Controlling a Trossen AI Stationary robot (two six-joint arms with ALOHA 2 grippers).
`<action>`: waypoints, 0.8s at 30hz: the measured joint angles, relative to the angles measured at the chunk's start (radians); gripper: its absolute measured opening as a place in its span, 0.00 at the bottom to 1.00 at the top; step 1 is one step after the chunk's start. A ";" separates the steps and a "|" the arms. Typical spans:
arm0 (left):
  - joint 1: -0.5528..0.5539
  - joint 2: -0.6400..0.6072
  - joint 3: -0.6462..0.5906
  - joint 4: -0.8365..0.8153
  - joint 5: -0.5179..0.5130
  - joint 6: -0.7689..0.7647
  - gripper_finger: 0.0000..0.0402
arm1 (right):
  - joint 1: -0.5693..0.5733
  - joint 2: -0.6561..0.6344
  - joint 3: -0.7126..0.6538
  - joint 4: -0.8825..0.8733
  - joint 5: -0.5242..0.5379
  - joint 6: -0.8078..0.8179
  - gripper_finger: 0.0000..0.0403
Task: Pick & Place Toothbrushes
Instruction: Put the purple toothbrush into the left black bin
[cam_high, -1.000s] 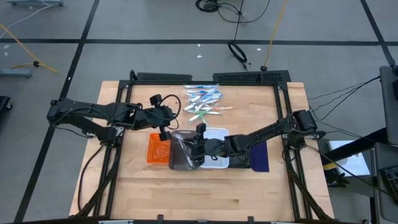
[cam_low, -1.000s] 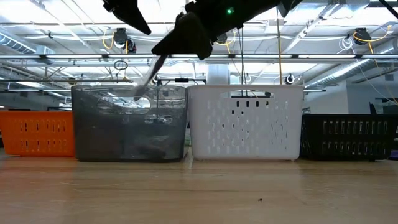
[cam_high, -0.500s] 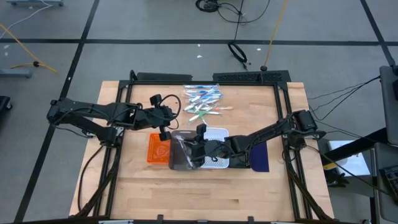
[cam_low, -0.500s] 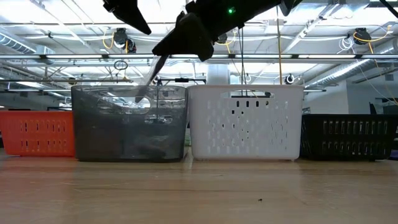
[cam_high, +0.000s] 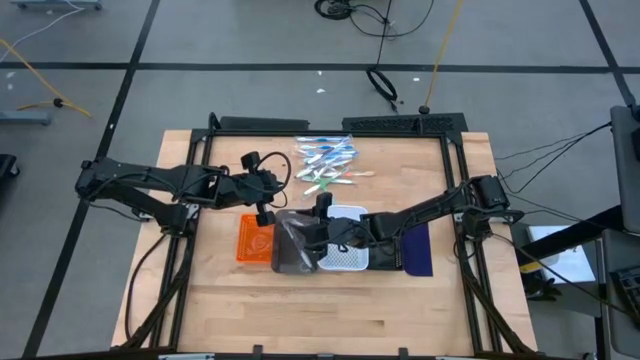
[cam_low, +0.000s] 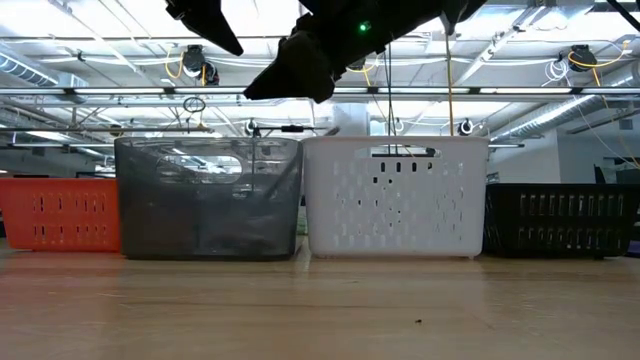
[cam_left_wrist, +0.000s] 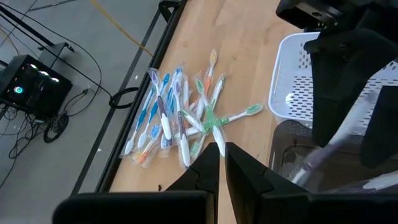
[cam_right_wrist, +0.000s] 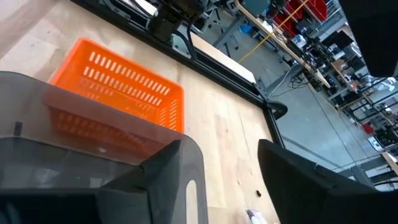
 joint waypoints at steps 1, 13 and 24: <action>0.000 0.000 0.000 0.000 0.000 0.000 0.06 | 0.000 0.000 0.000 0.000 0.000 0.000 0.52; 0.000 0.000 0.000 0.000 0.000 -0.004 0.06 | 0.009 0.000 0.000 -0.002 0.002 0.003 0.51; 0.000 0.000 0.000 0.000 0.000 -0.004 0.06 | 0.000 0.000 0.000 -0.009 0.072 0.019 0.50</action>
